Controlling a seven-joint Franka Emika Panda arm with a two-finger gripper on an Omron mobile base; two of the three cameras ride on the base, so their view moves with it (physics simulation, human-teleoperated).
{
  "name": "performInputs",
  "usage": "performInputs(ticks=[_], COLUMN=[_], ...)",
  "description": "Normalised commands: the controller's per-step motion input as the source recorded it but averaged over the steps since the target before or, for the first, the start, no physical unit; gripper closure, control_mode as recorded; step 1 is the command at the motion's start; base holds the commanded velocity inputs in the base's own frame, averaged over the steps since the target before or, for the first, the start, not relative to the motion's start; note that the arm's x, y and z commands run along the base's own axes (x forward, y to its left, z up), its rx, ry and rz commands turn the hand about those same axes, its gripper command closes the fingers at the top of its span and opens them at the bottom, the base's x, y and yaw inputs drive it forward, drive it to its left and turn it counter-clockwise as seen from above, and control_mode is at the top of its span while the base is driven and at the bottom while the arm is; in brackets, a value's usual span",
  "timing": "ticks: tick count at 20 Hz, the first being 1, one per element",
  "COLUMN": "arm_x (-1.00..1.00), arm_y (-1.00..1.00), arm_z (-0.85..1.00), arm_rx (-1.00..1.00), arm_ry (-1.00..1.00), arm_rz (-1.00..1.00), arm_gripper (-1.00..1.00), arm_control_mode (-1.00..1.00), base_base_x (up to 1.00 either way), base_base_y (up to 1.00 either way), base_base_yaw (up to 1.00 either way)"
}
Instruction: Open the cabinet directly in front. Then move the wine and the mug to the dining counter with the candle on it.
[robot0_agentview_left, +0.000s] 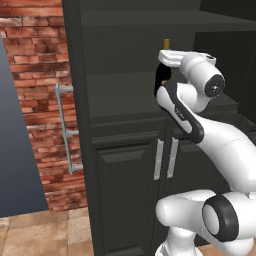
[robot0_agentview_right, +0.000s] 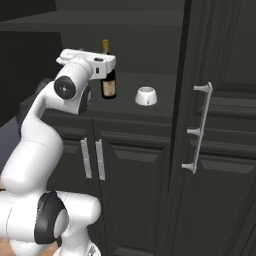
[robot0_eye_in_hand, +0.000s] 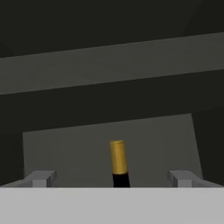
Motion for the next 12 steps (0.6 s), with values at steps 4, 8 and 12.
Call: performInputs(ticks=[4,8,12], arm_x=[0.32,0.31,0.29], arm_y=[0.00,0.00,0.00], arm_z=[-0.01,-0.05,-0.05], arm_rx=[0.00,0.00,0.00], arm_ry=[0.00,0.00,0.00], arm_rz=[0.00,0.00,0.00], arm_gripper=[-1.00,-1.00,-1.00], arm_control_mode=[-1.00,-1.00,-1.00], base_base_x=[0.00,0.00,0.00], base_base_y=[0.00,0.00,0.00], base_base_yaw=[0.00,0.00,0.00])
